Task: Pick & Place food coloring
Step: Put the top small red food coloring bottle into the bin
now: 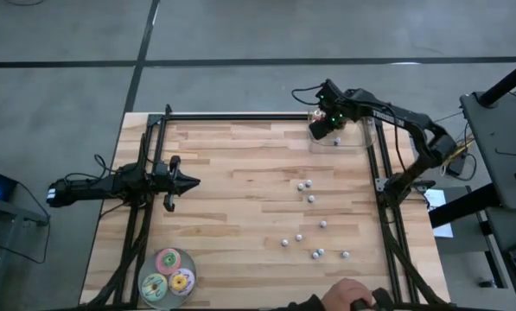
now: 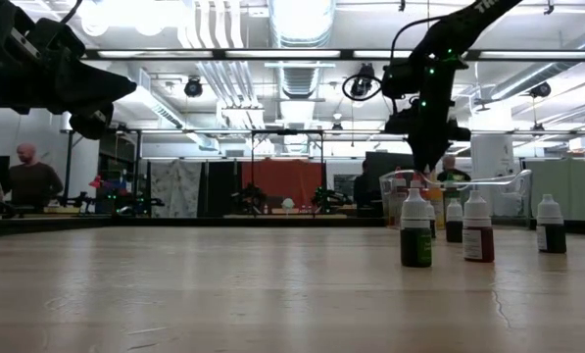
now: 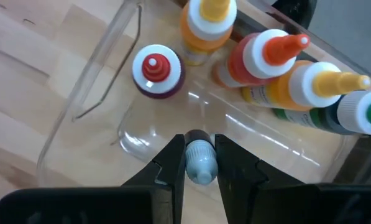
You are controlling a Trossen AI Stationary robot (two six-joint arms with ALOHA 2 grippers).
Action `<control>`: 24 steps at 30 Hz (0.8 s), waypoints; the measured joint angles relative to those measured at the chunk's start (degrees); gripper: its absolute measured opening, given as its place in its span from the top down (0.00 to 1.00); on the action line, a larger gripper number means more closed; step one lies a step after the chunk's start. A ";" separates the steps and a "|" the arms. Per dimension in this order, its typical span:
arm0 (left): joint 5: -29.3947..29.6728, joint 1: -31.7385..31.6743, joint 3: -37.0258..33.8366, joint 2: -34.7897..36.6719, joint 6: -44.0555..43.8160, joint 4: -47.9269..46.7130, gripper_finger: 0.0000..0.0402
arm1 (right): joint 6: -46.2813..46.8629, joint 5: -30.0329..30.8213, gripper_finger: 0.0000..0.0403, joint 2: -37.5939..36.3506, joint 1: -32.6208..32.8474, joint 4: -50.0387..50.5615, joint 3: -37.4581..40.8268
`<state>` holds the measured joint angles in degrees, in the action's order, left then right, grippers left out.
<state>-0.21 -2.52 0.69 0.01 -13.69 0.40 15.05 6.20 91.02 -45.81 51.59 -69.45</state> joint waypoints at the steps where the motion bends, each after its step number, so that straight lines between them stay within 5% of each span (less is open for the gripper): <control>1: 0.00 0.00 0.02 0.00 0.00 0.00 1.00 | 0.00 0.00 0.84 0.00 -0.06 -0.04 0.06; 24: 0.00 0.00 0.01 0.00 -0.01 -0.01 1.00 | -4.50 -1.79 0.84 -0.52 -1.35 0.42 3.33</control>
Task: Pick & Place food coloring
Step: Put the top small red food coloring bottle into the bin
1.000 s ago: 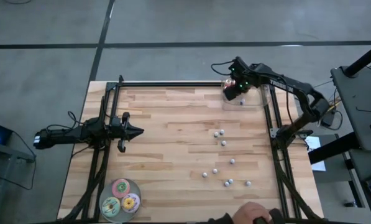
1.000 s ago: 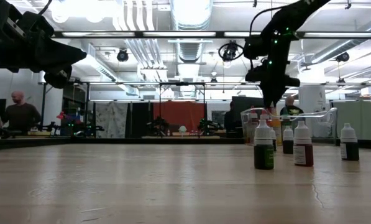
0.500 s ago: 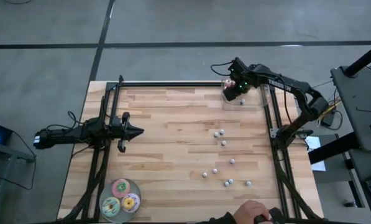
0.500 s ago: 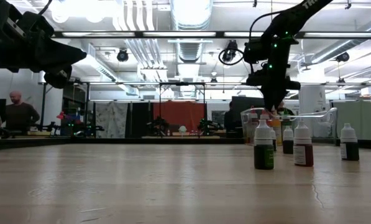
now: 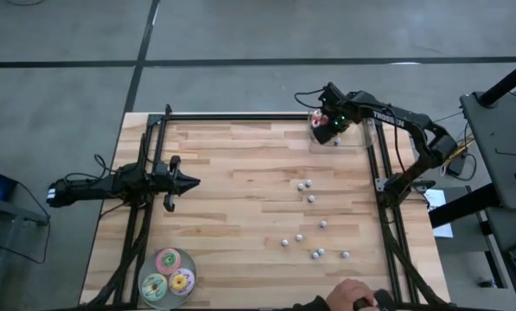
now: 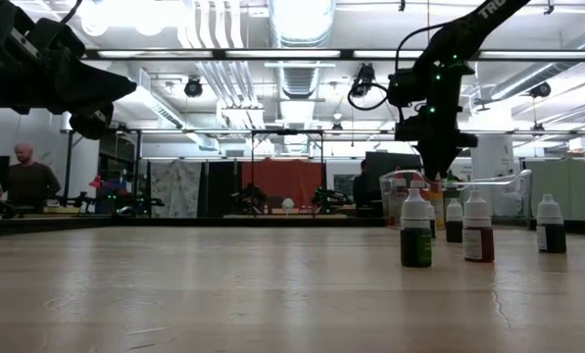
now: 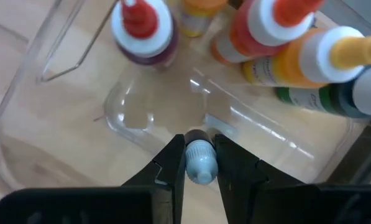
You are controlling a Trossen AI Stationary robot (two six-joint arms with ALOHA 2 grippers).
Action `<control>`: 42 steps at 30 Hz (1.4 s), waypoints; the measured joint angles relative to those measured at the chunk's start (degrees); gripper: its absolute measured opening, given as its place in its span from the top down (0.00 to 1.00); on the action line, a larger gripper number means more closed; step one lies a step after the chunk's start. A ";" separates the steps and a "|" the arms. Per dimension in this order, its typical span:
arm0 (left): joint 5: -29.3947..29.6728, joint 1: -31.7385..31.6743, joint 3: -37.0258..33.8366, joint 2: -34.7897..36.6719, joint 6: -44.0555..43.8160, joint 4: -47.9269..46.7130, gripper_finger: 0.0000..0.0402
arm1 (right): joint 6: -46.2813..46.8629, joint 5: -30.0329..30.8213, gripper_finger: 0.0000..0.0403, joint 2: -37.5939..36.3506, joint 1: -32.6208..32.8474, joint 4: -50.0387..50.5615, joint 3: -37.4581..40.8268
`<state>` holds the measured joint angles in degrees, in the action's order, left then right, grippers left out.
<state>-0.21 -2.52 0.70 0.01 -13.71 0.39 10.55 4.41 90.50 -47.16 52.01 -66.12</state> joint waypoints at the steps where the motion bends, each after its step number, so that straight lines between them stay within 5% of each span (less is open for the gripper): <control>1: 0.00 0.00 0.00 0.00 0.00 0.00 1.00 | -0.99 -0.13 0.84 0.00 0.00 0.04 0.03; 42: 0.00 0.00 0.01 0.00 -0.01 0.01 1.00 | -2.38 -0.34 0.84 1.65 -1.48 -4.02 3.30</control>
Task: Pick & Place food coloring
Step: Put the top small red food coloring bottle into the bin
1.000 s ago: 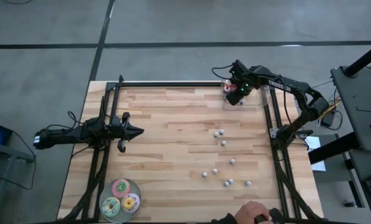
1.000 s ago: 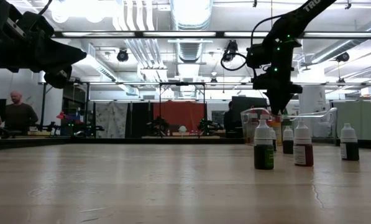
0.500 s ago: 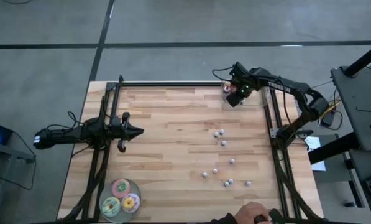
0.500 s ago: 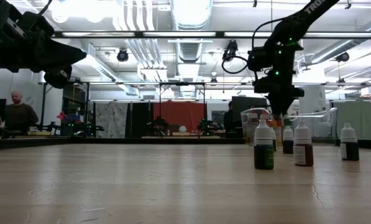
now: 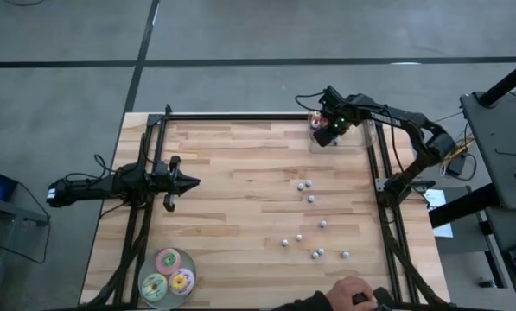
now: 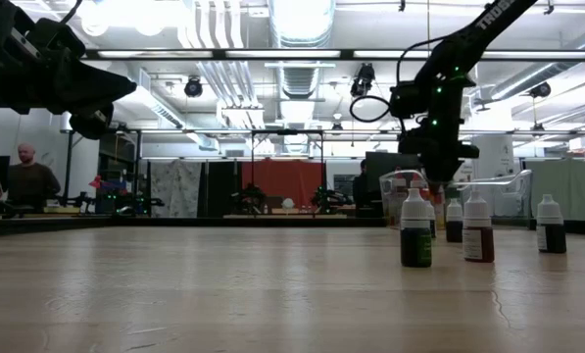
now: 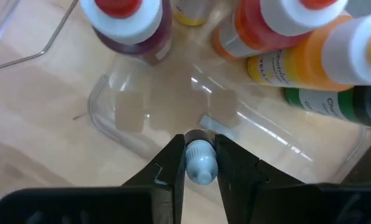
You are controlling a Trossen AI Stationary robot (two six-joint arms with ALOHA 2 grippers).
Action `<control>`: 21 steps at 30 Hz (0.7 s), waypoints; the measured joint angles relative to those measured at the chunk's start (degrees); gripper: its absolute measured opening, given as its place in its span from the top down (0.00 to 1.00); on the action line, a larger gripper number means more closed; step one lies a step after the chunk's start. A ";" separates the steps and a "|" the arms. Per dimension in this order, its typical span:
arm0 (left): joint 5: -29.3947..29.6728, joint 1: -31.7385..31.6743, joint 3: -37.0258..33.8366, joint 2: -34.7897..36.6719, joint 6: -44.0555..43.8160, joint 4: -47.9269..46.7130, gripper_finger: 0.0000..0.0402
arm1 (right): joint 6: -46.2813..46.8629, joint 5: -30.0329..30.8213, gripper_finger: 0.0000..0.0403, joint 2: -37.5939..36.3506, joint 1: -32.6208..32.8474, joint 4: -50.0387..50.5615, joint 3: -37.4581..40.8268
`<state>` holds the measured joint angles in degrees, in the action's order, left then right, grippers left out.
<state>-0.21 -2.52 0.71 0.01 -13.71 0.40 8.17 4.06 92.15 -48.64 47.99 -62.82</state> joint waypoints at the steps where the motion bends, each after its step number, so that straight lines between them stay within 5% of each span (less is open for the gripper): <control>1: 0.00 0.00 0.00 0.00 0.00 0.00 1.00 | 0.36 -0.01 0.84 0.26 -0.13 -0.15 -0.01; 21: 0.00 0.00 -0.02 0.00 0.00 -0.01 1.00 | 1.89 0.01 0.84 1.72 -3.45 -4.05 1.00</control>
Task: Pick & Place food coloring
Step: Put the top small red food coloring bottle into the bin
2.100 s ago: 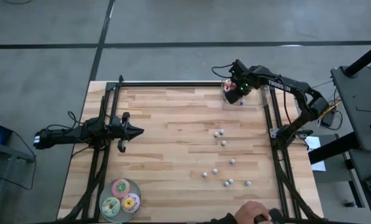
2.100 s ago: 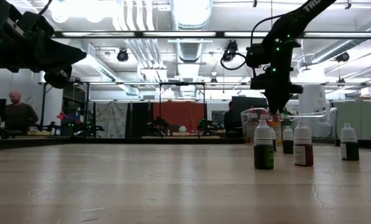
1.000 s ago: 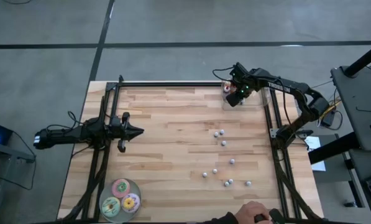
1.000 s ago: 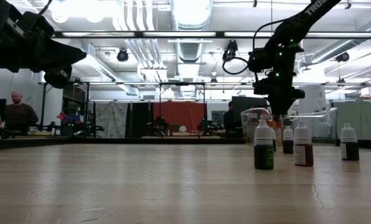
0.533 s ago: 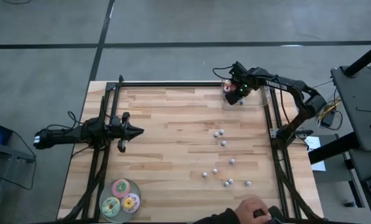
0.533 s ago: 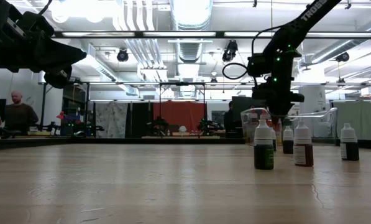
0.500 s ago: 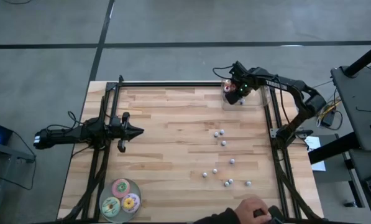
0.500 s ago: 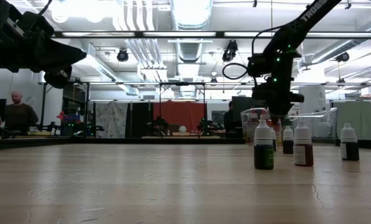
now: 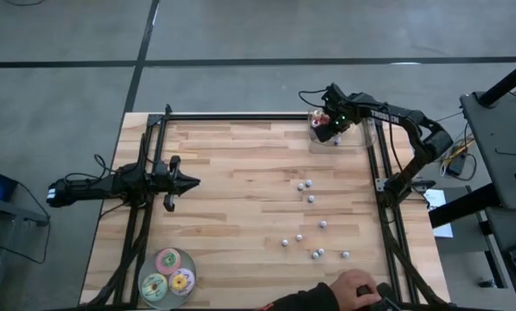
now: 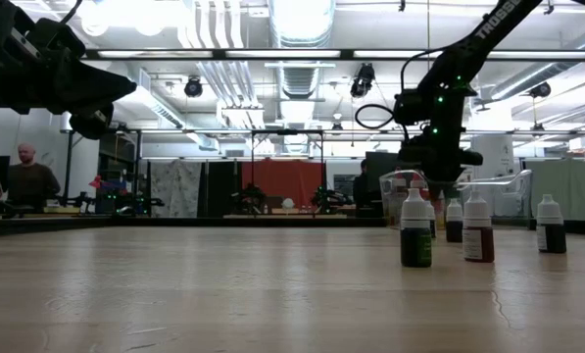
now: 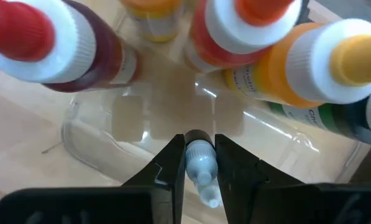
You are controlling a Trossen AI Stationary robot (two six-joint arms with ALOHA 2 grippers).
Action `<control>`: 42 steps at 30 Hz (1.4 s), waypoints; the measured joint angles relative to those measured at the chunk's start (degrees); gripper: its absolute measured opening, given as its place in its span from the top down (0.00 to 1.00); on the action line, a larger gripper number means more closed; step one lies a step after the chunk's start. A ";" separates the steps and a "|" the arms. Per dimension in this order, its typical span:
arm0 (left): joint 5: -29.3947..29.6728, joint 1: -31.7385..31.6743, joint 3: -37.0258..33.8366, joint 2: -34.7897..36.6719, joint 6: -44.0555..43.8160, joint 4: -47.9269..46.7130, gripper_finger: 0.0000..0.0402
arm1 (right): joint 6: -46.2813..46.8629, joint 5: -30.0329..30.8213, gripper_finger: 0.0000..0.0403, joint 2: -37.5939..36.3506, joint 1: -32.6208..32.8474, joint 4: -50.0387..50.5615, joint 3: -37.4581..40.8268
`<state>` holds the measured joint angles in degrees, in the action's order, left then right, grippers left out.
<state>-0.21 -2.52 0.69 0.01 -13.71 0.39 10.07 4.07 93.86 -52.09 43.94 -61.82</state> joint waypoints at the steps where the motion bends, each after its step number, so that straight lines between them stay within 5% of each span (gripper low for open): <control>1: -0.01 0.00 0.01 0.00 0.02 0.01 1.00 | 0.00 -0.02 0.84 0.00 -0.24 -0.04 0.03; 42: 0.00 0.00 0.00 0.00 -0.01 -0.01 1.00 | 0.92 -1.46 0.84 0.00 -2.74 -6.86 5.27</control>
<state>-0.21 -2.52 0.69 0.01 -13.72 0.38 10.98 2.61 93.86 -54.83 37.08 -56.56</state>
